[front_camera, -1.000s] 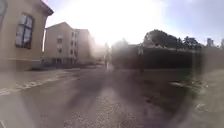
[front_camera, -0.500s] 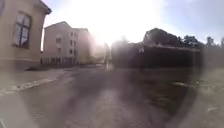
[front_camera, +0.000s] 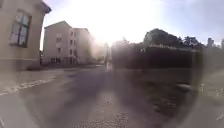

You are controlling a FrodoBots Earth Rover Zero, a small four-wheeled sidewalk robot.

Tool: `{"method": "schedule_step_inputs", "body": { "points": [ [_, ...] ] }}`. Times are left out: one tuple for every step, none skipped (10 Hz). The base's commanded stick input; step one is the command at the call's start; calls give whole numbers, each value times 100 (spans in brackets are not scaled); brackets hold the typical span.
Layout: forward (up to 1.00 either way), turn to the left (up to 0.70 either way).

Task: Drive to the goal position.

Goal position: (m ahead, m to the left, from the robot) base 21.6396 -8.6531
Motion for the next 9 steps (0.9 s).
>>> {"method": "schedule_step_inputs", "body": {
  "points": [
    [44,2],
    [44,2],
    [44,2],
    [44,2],
    [44,2],
    [44,2],
    [44,2],
    [44,2],
    [44,2]
  ]
}}
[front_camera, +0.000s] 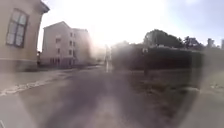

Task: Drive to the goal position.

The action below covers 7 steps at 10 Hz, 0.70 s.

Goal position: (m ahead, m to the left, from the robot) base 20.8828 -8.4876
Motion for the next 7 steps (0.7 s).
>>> {"method": "schedule_step_inputs", "body": {
  "points": [
    [44,2],
    [44,2],
    [44,2],
    [44,2],
    [44,2],
    [44,2],
    [44,2]
  ]
}}
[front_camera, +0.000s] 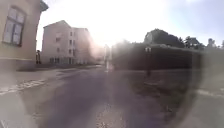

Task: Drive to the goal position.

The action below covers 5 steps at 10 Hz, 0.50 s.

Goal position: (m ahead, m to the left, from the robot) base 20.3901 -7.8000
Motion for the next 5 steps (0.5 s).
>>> {"method": "schedule_step_inputs", "body": {
  "points": [
    [44,2],
    [44,2],
    [44,2],
    [44,2],
    [44,2]
  ]
}}
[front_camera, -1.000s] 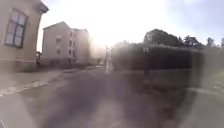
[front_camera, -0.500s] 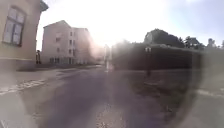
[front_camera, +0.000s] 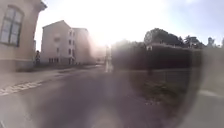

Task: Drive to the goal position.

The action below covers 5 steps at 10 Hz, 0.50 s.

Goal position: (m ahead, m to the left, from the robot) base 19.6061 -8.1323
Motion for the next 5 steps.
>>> {"method": "schedule_step_inputs", "body": {
  "points": [
    [44,2],
    [44,2],
    [44,2],
    [44,2],
    [44,2]
  ]
}}
